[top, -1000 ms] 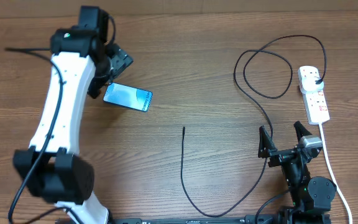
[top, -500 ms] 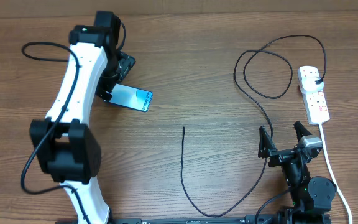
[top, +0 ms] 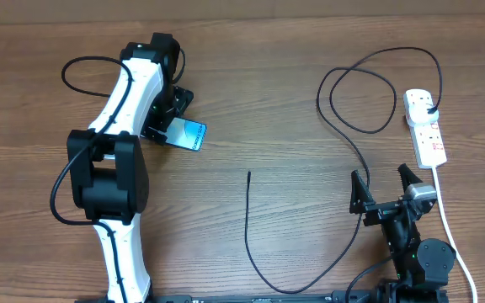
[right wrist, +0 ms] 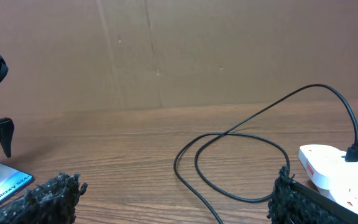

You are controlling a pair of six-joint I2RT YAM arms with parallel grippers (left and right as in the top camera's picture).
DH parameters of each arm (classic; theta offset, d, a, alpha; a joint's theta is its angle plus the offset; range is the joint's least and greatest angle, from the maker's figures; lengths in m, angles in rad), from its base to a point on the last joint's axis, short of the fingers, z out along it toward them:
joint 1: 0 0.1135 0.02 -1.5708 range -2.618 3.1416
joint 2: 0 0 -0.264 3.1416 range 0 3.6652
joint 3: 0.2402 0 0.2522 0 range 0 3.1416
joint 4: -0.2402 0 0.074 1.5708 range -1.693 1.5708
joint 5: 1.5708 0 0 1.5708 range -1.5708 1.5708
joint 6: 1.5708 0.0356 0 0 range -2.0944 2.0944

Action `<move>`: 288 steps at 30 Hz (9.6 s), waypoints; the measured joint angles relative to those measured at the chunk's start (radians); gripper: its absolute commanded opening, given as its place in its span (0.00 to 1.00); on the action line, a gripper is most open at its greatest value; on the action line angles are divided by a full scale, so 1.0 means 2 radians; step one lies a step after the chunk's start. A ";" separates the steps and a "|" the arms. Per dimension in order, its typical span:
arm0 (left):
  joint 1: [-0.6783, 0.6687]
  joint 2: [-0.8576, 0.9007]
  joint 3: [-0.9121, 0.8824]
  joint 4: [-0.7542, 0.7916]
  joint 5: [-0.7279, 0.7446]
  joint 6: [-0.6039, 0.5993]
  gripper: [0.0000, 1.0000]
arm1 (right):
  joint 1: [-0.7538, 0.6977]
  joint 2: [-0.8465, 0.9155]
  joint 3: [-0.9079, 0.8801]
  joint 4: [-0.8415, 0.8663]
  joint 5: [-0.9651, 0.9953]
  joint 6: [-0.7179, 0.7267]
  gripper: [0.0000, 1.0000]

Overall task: Plug charger to phone and switch on socket
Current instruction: 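Lower the left gripper onto the phone and align with its long edges, then close the left gripper on the phone's sides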

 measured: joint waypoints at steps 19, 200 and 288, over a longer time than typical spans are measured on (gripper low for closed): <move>-0.036 0.000 0.000 -0.005 -0.054 -0.052 1.00 | 0.000 0.000 0.000 0.000 0.000 0.000 1.00; 0.003 -0.032 -0.146 0.172 0.014 -0.108 1.00 | 0.000 0.000 0.000 0.000 0.000 0.000 1.00; 0.001 -0.032 -0.150 0.166 -0.005 -0.078 1.00 | 0.000 0.000 0.000 0.000 0.000 0.000 1.00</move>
